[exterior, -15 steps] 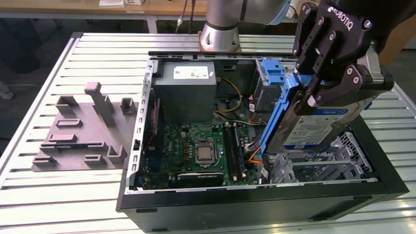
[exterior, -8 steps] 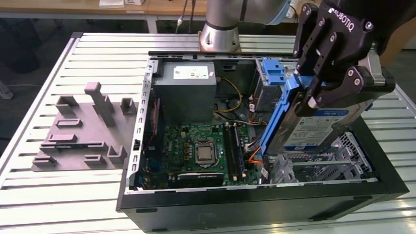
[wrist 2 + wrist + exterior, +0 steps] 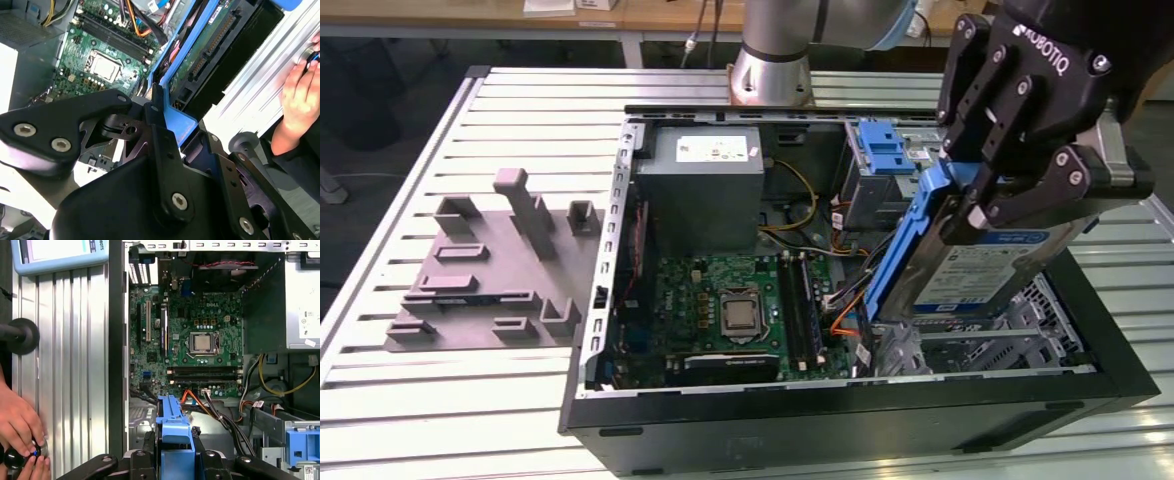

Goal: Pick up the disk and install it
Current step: 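Insert the disk into the insertion slot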

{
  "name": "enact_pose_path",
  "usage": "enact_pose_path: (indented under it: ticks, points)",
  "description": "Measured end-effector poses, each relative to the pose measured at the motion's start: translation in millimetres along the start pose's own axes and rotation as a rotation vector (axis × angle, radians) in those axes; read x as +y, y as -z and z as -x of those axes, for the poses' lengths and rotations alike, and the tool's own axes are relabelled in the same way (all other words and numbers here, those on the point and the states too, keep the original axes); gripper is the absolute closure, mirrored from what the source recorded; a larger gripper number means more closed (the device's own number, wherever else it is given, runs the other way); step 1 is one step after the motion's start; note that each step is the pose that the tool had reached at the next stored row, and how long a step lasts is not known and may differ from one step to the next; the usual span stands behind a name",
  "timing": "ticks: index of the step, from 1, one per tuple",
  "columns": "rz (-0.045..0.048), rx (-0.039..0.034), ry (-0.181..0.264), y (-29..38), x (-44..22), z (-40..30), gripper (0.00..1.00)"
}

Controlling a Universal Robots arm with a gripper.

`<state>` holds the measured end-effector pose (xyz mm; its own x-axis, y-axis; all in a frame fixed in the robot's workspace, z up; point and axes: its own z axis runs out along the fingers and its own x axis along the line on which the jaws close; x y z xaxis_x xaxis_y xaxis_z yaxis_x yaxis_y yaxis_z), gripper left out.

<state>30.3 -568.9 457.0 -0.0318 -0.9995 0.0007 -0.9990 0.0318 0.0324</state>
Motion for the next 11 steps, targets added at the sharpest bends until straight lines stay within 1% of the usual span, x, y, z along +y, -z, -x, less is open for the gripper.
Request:
enact_pose_path:
  ticks: [6, 11]
  points:
    - [0.0, -0.0001, 0.0, -1.4, -14.7, 0.3, 0.64]
    - [0.0, -0.0001, 0.0, -3.0, -24.1, 0.6, 0.64]
